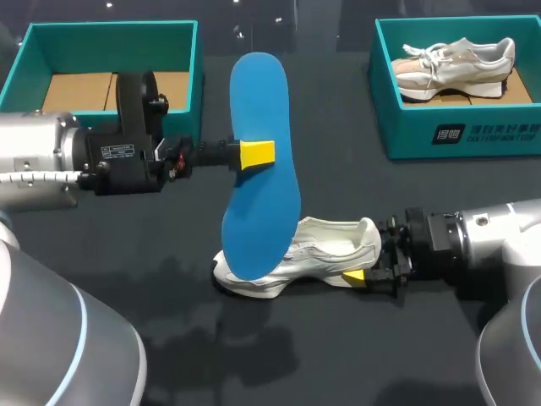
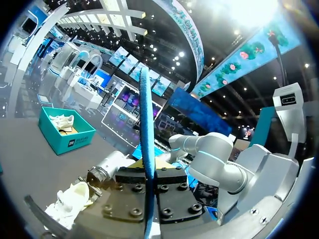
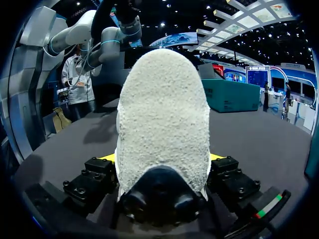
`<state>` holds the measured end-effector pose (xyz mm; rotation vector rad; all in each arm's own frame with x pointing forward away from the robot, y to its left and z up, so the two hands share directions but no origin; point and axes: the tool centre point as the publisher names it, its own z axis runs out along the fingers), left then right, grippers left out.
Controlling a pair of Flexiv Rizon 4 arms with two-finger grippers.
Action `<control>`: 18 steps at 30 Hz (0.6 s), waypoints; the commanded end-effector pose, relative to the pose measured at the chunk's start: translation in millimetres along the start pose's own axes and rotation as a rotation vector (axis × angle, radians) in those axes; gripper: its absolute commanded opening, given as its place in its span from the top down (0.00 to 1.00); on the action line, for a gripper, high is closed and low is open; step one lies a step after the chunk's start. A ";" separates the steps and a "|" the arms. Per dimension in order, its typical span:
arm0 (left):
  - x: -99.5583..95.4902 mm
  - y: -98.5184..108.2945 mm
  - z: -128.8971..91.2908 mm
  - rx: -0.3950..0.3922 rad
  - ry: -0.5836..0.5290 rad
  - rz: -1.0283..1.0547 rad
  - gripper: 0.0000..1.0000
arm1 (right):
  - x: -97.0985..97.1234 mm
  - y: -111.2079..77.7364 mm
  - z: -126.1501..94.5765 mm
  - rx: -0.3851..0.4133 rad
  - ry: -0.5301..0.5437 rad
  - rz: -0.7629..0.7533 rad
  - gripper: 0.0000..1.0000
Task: Take the shoe out of the shoebox, open the shoe tongue, remove and reinsert the insole, then place the shoe into the shoebox
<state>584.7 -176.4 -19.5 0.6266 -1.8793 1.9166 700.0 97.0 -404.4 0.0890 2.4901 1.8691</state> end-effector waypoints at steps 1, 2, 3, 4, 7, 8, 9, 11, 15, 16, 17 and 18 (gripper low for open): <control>0.0 3.4 2.3 -0.009 0.000 0.015 1.00 | 1.3 2.1 -0.4 0.005 -0.001 0.000 1.00; -0.3 3.8 2.4 -0.013 0.003 0.017 1.00 | 1.3 2.1 -0.4 0.005 -0.001 0.000 1.00; -0.7 4.1 2.6 -0.018 -0.002 0.026 1.00 | 1.3 2.1 -0.4 0.005 -0.001 0.000 1.00; -1.0 4.4 2.9 -0.020 -0.002 0.026 1.00 | 1.3 2.1 -0.4 0.005 -0.001 0.000 1.00; -1.8 4.1 4.2 -0.028 -0.005 0.036 1.00 | 1.3 2.1 -0.4 0.005 -0.001 0.000 1.00; -1.8 3.9 4.4 -0.028 -0.006 0.037 1.00 | 1.3 2.1 -0.4 0.005 -0.001 0.000 1.00; -1.7 3.4 4.5 -0.033 -0.010 0.048 1.00 | 1.3 2.1 -0.4 0.005 -0.001 0.000 1.00; -0.3 3.5 4.6 -0.045 -0.008 0.057 1.00 | 1.3 2.1 -0.4 0.005 -0.001 0.000 1.00; -0.1 3.7 4.4 -0.046 -0.007 0.057 1.00 | 1.3 2.1 -0.4 0.005 -0.001 0.000 1.00; -0.1 3.7 4.4 -0.046 -0.007 0.057 1.00 | 1.3 2.1 -0.4 0.005 -0.001 0.000 1.00; -0.1 3.7 4.4 -0.046 -0.007 0.057 1.00 | 1.3 2.1 -0.4 0.005 -0.001 0.000 1.00; -0.1 3.7 4.4 -0.046 -0.007 0.057 1.00 | 1.3 2.1 -0.4 0.005 -0.001 0.000 1.00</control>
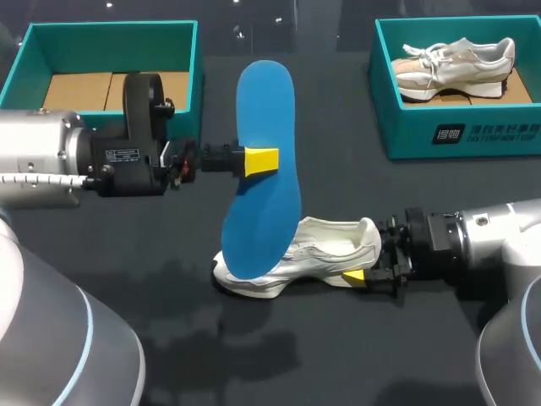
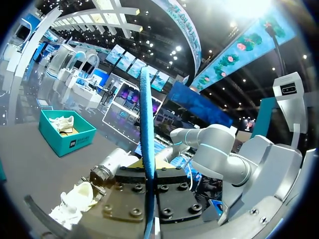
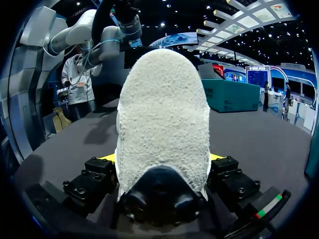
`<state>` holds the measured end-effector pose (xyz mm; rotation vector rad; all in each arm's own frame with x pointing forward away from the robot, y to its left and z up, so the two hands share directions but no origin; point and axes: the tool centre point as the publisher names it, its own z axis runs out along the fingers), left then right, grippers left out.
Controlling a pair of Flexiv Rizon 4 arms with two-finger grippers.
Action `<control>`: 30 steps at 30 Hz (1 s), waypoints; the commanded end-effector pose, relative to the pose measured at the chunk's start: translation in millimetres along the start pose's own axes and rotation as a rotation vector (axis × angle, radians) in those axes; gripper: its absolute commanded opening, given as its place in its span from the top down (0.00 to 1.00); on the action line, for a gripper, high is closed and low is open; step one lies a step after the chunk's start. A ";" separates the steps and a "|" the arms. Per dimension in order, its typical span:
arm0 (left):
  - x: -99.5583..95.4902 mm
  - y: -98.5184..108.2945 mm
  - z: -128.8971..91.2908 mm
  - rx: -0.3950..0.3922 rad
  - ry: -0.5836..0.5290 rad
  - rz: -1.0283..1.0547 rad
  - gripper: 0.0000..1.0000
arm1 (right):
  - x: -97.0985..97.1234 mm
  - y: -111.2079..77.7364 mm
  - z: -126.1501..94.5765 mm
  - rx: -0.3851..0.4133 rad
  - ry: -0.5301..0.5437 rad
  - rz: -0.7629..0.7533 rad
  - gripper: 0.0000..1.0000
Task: Take the shoe out of the shoebox, open the shoe tongue, remove and reinsert the insole, then place the shoe into the shoebox
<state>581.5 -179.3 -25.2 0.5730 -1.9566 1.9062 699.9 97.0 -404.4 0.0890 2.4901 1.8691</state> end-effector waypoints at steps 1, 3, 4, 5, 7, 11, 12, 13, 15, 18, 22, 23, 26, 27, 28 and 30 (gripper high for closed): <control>0.2 -2.9 1.5 -0.003 0.000 0.000 1.00 | 1.3 2.1 -0.4 0.005 -0.001 0.000 1.00; 0.2 -2.9 1.5 -0.003 0.000 0.000 1.00 | 1.1 1.9 -1.5 0.015 -0.003 0.003 1.00; 0.2 -2.9 1.5 -0.003 0.000 0.000 1.00 | 1.1 1.7 -2.1 0.021 -0.002 0.003 0.75; 0.2 -2.9 1.5 -0.003 0.000 0.000 1.00 | 1.4 1.4 -3.0 0.024 -0.002 0.003 0.36; 0.2 -2.9 1.5 -0.003 0.000 0.000 1.00 | 2.8 -0.1 -6.7 0.033 -0.009 0.001 0.00; 0.2 -2.9 1.5 -0.003 0.000 0.000 1.00 | 5.5 -0.7 -17.3 0.092 -0.033 0.002 0.00; 0.2 -2.9 1.5 -0.003 0.000 0.000 1.00 | 6.4 -0.6 -21.2 0.105 -0.040 0.002 0.00; 0.2 -2.9 1.5 -0.003 0.000 0.000 1.00 | 7.4 -1.0 -25.5 0.116 -0.047 0.000 0.00; 0.2 -2.9 1.5 -0.003 0.000 0.000 1.00 | 9.5 -1.2 -34.1 0.145 -0.053 -0.003 0.00; 0.2 -2.9 1.5 -0.003 0.000 0.000 1.00 | 11.7 1.5 -46.6 0.221 -0.054 -0.001 0.00; 0.2 -2.9 1.5 -0.003 0.000 0.000 1.00 | 12.6 9.3 -65.2 0.314 -0.043 -0.008 0.00; 0.2 -2.9 1.5 -0.003 0.000 0.000 1.00 | 12.4 11.7 -69.5 0.350 -0.041 -0.004 0.00; 0.2 -2.9 1.5 -0.003 0.000 0.000 1.00 | 11.0 20.6 -76.7 0.456 -0.013 0.005 0.00; 0.2 -2.9 1.5 -0.003 0.000 0.000 1.00 | 10.4 23.1 -78.4 0.493 -0.004 0.008 0.00; 0.2 -2.9 1.5 -0.003 0.000 0.000 1.00 | 9.9 25.6 -79.8 0.530 0.004 0.014 0.00; 0.2 -2.9 1.5 -0.003 0.000 0.000 1.00 | 9.0 28.0 -83.6 0.616 0.011 0.031 0.00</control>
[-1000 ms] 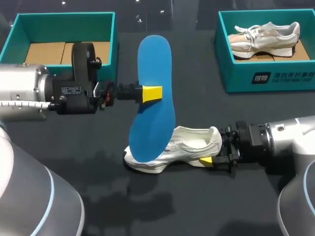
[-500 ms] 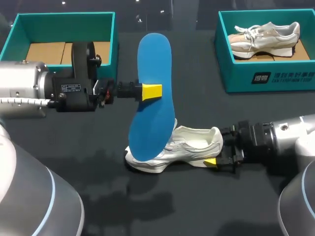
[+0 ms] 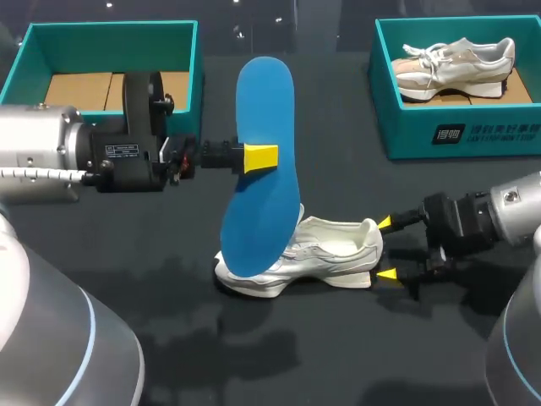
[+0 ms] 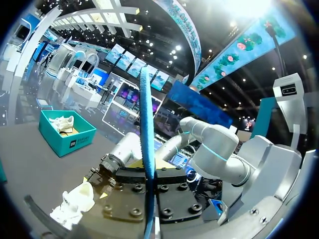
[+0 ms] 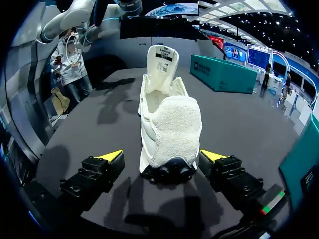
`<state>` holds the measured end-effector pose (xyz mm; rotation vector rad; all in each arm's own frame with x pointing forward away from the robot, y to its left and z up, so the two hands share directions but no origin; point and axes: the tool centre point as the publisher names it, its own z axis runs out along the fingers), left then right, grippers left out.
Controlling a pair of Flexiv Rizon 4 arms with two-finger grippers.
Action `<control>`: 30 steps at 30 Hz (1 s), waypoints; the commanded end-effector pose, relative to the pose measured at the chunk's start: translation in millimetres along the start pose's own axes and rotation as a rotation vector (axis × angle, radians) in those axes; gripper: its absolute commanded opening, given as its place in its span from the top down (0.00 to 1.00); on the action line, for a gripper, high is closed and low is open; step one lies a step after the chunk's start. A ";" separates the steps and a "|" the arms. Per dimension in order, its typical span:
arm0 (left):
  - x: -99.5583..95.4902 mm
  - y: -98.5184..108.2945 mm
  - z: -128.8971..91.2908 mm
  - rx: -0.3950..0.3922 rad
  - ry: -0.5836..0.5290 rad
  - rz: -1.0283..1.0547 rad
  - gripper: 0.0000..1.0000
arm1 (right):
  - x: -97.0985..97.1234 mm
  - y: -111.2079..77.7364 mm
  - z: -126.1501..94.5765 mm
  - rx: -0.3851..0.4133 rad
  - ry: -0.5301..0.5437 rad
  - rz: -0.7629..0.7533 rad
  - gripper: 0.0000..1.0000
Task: Take the shoe out of the shoebox, open the shoe tongue, remove and reinsert the insole, then place the shoe into the shoebox
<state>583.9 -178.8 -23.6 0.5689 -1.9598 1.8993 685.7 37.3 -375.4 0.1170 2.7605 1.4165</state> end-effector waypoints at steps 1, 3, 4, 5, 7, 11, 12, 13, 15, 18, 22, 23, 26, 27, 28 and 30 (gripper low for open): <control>1.5 -0.3 2.0 0.003 -0.003 0.001 1.00 | -2.7 12.1 -23.8 0.310 0.044 0.023 0.00; 1.5 -0.3 2.0 0.003 -0.003 0.001 1.00 | -2.9 15.9 -25.8 0.387 0.058 0.027 0.00; 1.5 -0.3 2.0 0.003 -0.003 0.001 1.00 | -2.7 18.1 -26.9 0.417 0.063 0.030 0.00; 1.5 -0.3 2.0 0.003 -0.003 0.001 1.00 | -2.3 20.3 -28.0 0.455 0.068 0.031 0.00; 1.5 -0.3 2.0 0.003 -0.003 0.001 1.00 | -1.1 23.8 -30.3 0.508 0.072 0.034 0.00; 1.5 -0.3 2.0 0.003 -0.003 0.001 1.00 | 1.6 29.6 -35.4 0.588 0.068 0.035 0.00; 1.5 -0.3 2.0 0.003 -0.003 0.001 1.00 | 2.1 31.6 -36.3 0.596 0.069 0.030 0.00; 1.5 -0.3 2.0 0.003 -0.003 0.001 1.00 | 2.3 33.7 -37.0 0.613 0.067 0.026 0.00; 1.5 -0.3 2.0 0.003 -0.003 0.001 1.00 | 2.4 37.4 -37.4 0.645 0.063 0.021 0.00; 1.5 -0.3 2.0 0.003 -0.003 0.001 1.00 | 2.8 43.7 -39.0 0.668 0.051 0.013 0.00; 1.5 -0.3 2.0 0.003 -0.003 0.001 1.00 | 1.9 49.3 -41.0 0.698 0.041 0.009 0.00; 1.5 -0.3 2.0 0.003 -0.003 0.001 1.00 | 1.3 51.6 -41.0 0.707 0.040 0.000 0.00; 1.5 -0.3 2.0 0.003 -0.003 0.001 1.00 | 0.8 57.2 -38.5 0.738 0.040 -0.007 0.00; 1.5 -0.3 2.0 0.003 -0.003 0.001 1.00 | 0.7 58.6 -37.7 0.755 0.039 -0.006 0.00; 1.5 -0.3 2.0 0.003 -0.003 0.001 1.00 | 0.4 59.0 -36.8 0.768 0.042 0.000 0.00; 1.5 -0.3 2.0 0.003 -0.003 0.001 1.00 | -0.8 61.5 -34.1 0.788 0.046 -0.005 0.00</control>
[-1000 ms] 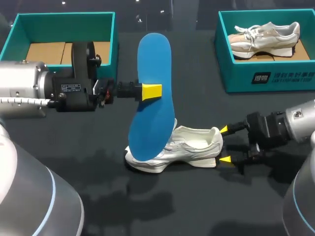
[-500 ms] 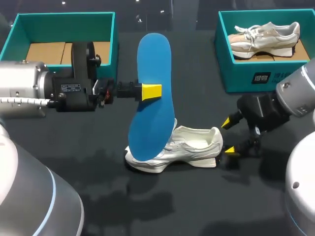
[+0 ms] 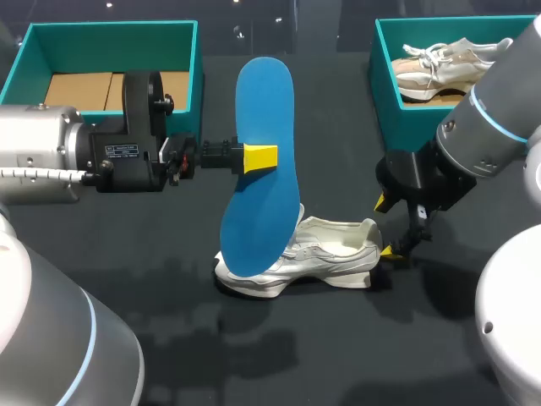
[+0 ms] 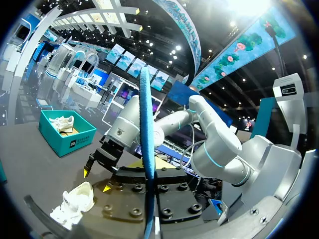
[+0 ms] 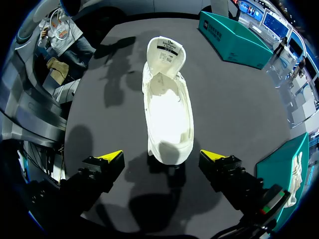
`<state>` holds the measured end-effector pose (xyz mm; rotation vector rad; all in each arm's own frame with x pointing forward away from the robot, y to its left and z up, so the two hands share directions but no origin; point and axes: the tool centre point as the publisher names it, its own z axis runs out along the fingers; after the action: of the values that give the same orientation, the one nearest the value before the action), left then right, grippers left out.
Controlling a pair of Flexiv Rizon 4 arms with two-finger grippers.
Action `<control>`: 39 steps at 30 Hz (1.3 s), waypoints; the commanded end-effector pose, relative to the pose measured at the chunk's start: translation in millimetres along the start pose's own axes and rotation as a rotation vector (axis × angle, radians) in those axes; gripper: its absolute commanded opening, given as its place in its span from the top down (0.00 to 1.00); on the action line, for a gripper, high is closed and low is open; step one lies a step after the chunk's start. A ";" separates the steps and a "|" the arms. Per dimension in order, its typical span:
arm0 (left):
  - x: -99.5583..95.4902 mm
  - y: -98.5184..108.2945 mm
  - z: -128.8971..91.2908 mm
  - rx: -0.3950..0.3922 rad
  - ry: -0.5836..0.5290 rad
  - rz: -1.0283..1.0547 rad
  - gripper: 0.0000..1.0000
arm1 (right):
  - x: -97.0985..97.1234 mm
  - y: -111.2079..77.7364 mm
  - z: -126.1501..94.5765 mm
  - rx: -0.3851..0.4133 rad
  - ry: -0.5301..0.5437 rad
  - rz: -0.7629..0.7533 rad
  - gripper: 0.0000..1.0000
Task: Take the shoe out of the shoebox, open the shoe tongue, remove and reinsert the insole, then place the shoe into the shoebox
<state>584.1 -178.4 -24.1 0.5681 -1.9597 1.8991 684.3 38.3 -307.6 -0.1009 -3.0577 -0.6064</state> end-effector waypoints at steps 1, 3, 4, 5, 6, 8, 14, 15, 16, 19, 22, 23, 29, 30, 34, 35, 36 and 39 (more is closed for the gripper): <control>2.0 -0.7 2.4 0.003 -0.003 0.001 1.00 | -2.9 11.2 0.1 0.247 0.000 -0.002 0.00; 2.0 -0.7 2.4 0.003 -0.003 0.001 1.00 | -3.7 15.3 -0.7 0.260 -0.005 -0.006 0.00; 2.0 -0.7 2.4 0.003 -0.003 0.001 1.00 | -4.9 16.2 -0.9 0.267 -0.007 -0.007 0.00; 2.0 -0.7 2.4 0.003 -0.003 0.001 1.00 | -6.3 16.8 -1.2 0.268 -0.007 -0.009 0.00; 2.0 -0.7 2.4 0.003 -0.003 0.001 1.00 | -7.8 17.4 -1.8 0.273 -0.010 -0.017 0.00; 2.0 -0.7 2.4 0.003 -0.003 0.001 1.00 | -10.5 18.8 -3.3 0.292 -0.011 -0.026 0.00; 2.0 -0.7 2.4 0.003 -0.003 0.001 1.00 | -14.4 27.5 -6.1 0.344 -0.009 -0.027 0.00; 2.0 -0.7 2.4 0.003 -0.003 0.001 1.00 | -15.1 28.4 -5.6 0.354 -0.009 -0.025 0.00; 2.0 -0.7 2.4 0.003 -0.003 0.001 1.00 | -15.7 29.0 -5.1 0.356 -0.009 -0.024 0.00; 2.0 -0.7 2.4 0.003 -0.003 0.001 1.00 | -17.8 32.1 -4.1 0.366 -0.009 -0.027 0.00; 2.0 -0.7 2.4 0.003 -0.003 0.001 1.00 | -20.3 36.2 -4.6 0.366 -0.021 -0.037 0.00; 2.0 -0.7 2.4 0.003 -0.003 0.001 1.00 | -20.9 36.8 -4.8 0.367 -0.025 -0.037 0.00; 2.0 -0.7 2.4 0.003 -0.003 0.001 1.00 | -25.1 42.8 -2.9 0.349 -0.039 -0.044 0.00; 2.0 -0.7 2.4 0.003 -0.003 0.001 1.00 | -25.3 43.1 -2.7 0.349 -0.038 -0.046 0.00; 2.0 -0.7 2.4 0.003 -0.003 0.001 1.00 | -28.0 48.2 0.1 0.346 -0.033 -0.051 0.00; 2.0 -0.7 2.4 0.003 -0.003 0.001 1.00 | -29.4 50.9 0.5 0.345 -0.034 -0.055 0.00; 2.0 -0.7 2.4 0.003 -0.003 0.001 1.00 | -31.2 53.8 0.8 0.346 -0.035 -0.060 0.00; 2.0 -0.7 2.4 0.003 -0.003 0.001 1.00 | -38.5 62.5 1.7 0.349 -0.040 -0.075 0.00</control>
<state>584.2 -178.4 -24.3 0.5678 -1.9597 1.8991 720.3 84.3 -284.8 0.0103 -3.1676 -0.1090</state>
